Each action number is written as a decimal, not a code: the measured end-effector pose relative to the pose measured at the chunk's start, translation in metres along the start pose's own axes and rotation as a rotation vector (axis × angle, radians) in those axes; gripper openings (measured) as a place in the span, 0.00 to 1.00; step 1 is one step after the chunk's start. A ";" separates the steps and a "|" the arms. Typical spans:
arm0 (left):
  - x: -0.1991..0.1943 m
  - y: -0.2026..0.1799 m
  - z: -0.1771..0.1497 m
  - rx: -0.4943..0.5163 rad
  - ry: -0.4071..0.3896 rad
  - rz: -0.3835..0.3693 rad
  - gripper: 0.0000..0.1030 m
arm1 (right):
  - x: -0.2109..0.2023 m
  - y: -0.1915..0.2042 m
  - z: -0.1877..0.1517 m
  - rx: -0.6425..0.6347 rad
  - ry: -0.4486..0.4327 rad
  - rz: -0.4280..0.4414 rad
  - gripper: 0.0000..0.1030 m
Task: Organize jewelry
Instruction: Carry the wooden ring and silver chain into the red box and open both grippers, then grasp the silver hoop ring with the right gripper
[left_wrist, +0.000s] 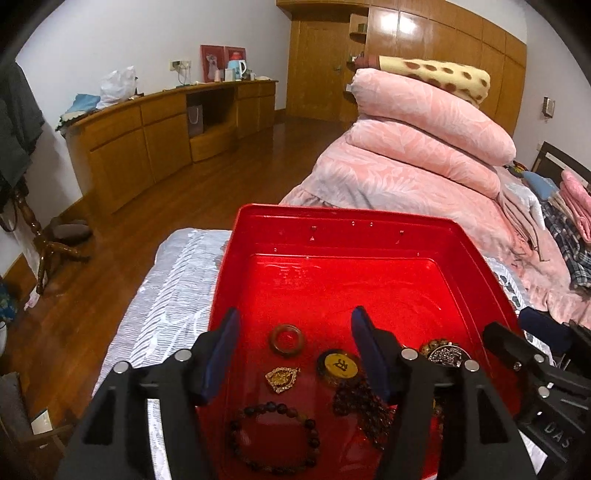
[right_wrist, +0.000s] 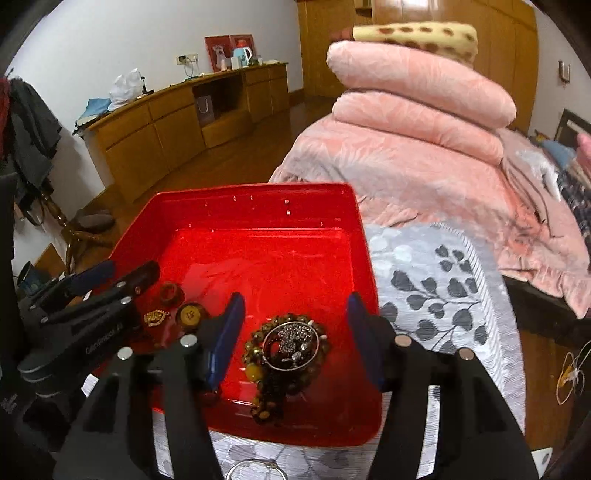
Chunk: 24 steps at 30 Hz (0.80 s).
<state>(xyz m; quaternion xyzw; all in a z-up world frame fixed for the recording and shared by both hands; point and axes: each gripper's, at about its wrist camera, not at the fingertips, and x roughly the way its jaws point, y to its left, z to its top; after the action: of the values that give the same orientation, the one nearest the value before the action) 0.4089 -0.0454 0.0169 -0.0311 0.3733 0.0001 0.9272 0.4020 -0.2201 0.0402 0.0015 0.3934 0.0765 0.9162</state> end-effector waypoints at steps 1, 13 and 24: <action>-0.004 0.000 -0.001 -0.001 -0.008 -0.002 0.60 | -0.002 -0.001 0.000 0.000 -0.004 0.002 0.54; -0.060 0.014 -0.025 0.002 -0.080 0.006 0.76 | -0.040 -0.007 -0.029 0.017 -0.036 -0.050 0.67; -0.084 0.017 -0.070 0.015 -0.063 0.016 0.77 | -0.065 0.004 -0.079 0.003 -0.020 -0.069 0.70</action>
<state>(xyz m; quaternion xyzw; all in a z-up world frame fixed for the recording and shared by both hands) 0.2992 -0.0307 0.0236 -0.0211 0.3441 0.0056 0.9387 0.3003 -0.2303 0.0327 -0.0098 0.3843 0.0441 0.9221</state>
